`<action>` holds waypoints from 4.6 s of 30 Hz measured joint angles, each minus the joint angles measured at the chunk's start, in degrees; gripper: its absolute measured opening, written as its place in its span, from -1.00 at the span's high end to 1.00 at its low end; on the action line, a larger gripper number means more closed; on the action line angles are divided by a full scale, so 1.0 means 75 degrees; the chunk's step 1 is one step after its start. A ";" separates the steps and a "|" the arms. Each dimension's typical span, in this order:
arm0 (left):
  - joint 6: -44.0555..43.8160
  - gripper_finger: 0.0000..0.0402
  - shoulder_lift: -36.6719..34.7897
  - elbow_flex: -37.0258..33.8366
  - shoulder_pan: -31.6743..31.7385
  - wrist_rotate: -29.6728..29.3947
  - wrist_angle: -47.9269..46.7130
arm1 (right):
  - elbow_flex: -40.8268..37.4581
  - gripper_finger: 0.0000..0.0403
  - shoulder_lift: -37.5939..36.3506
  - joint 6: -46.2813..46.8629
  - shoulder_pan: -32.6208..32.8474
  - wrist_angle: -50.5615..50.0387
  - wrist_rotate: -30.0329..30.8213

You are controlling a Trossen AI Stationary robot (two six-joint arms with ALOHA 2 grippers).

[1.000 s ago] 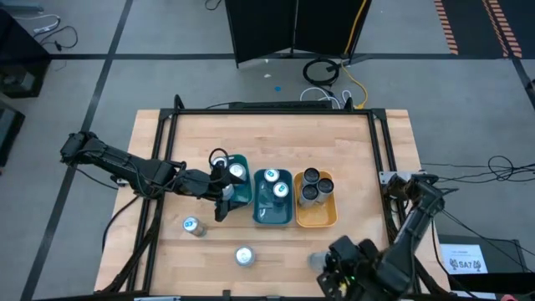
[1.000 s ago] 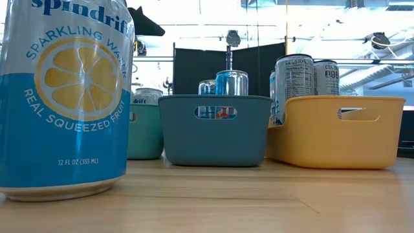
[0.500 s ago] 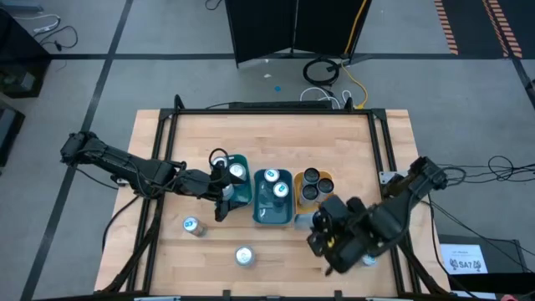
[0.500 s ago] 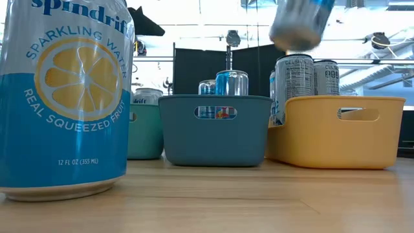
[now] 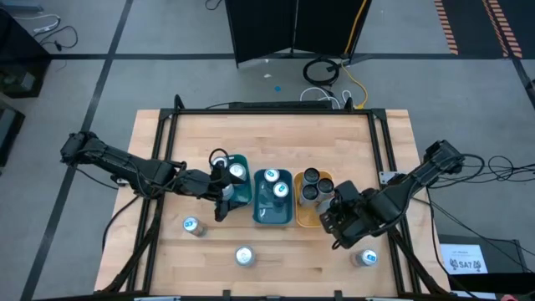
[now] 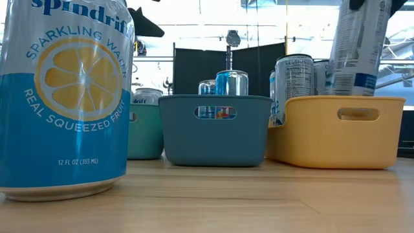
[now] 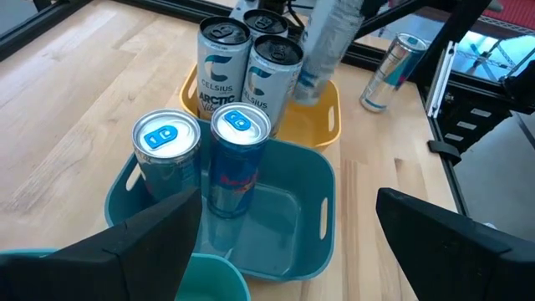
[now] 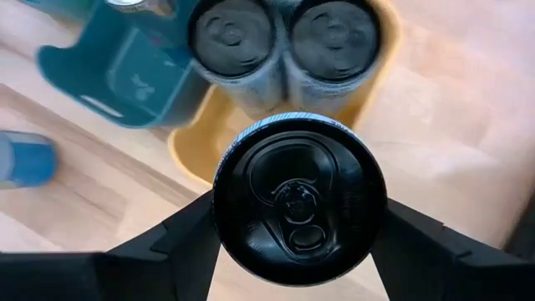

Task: Sort soda cans
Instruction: Put the white-blue soda can into the yellow bin, then put the blue soda can into the blue bin

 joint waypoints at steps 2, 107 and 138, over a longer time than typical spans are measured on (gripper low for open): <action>-0.0001 -0.83 -0.0002 0.0001 -0.0001 0.0000 0.0004 | -0.0146 -0.25 0.0014 -0.0177 -0.0092 0.0209 -0.0032; -0.0068 -0.83 -0.0002 -0.0002 -0.0001 -0.0114 0.0033 | -0.0211 -0.79 -0.0542 0.2459 0.1692 0.0029 -0.1511; -0.0068 -0.83 0.0000 -0.0002 0.0001 -0.0114 0.0042 | -0.0208 -0.74 0.1415 0.3797 0.2938 0.0499 -0.2703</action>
